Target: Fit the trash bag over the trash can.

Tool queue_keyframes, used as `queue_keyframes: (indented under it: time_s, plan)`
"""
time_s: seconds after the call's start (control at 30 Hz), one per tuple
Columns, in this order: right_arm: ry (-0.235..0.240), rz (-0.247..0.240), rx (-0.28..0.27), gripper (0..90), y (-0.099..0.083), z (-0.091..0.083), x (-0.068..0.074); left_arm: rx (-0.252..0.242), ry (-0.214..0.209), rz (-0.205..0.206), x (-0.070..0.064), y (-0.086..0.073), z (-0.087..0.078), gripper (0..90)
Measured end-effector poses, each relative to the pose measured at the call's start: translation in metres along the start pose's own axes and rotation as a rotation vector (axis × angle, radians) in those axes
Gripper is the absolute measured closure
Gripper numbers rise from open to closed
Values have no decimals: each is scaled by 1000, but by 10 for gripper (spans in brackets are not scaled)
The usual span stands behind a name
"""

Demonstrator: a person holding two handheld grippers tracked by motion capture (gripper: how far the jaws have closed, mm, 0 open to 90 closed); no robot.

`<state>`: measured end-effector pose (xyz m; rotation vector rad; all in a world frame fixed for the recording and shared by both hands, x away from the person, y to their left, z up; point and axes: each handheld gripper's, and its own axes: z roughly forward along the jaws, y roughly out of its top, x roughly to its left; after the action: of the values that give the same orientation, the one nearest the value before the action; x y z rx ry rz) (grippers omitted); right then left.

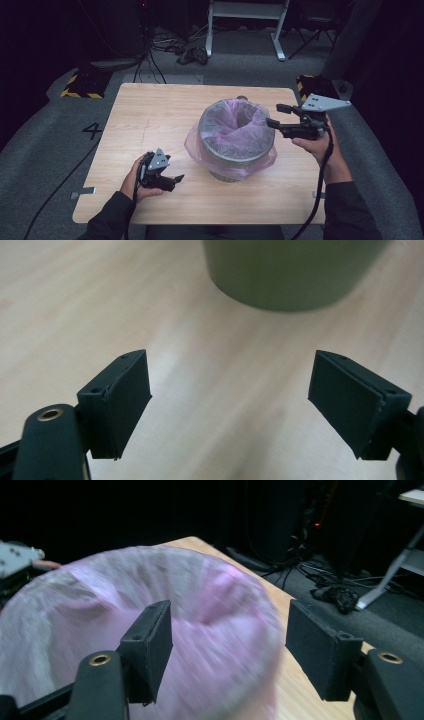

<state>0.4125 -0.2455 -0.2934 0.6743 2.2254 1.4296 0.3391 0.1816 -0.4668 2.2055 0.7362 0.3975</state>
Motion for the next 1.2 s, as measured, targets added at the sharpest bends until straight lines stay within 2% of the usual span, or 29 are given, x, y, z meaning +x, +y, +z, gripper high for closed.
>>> queue_keyframes:
  time_s: [0.07, 0.17, 0.33, 0.53, 0.63, 0.87, 0.97, 1.03, 1.1, 1.2]
  plan:
    - [18, -21, 26, 352, 9, 13, 8, 47, 3, 25, -8, -10, 5, 167]
    - [23, -63, 100, 342, 18, 33, 19, 83, 1, 16, -11, -21, 8, 167]
    - [41, -80, 234, 342, 21, 63, 27, 89, 5, 14, -10, -29, 6, 169]
    - [63, -103, 383, 345, 18, 86, 33, 96, 18, 7, -9, -33, 8, 174]
    - [71, -103, 430, 346, 15, 91, 33, 90, 8, -1, -8, -35, 7, 171]
    - [97, -86, 523, 337, 7, 99, 30, 61, -15, -56, 0, -42, 7, 155]
    - [132, -98, 554, 319, 4, 102, 30, 56, -16, -55, 0, -43, 7, 154]
    - [136, -96, 563, 319, 5, 103, 30, 56, -17, -54, 0, -43, 7, 154]
    - [139, -115, 586, 314, 5, 105, 31, 57, -17, -55, 0, -43, 7, 153]
    - [146, -108, 630, 313, 5, 107, 32, 57, -17, -56, 0, -43, 7, 153]
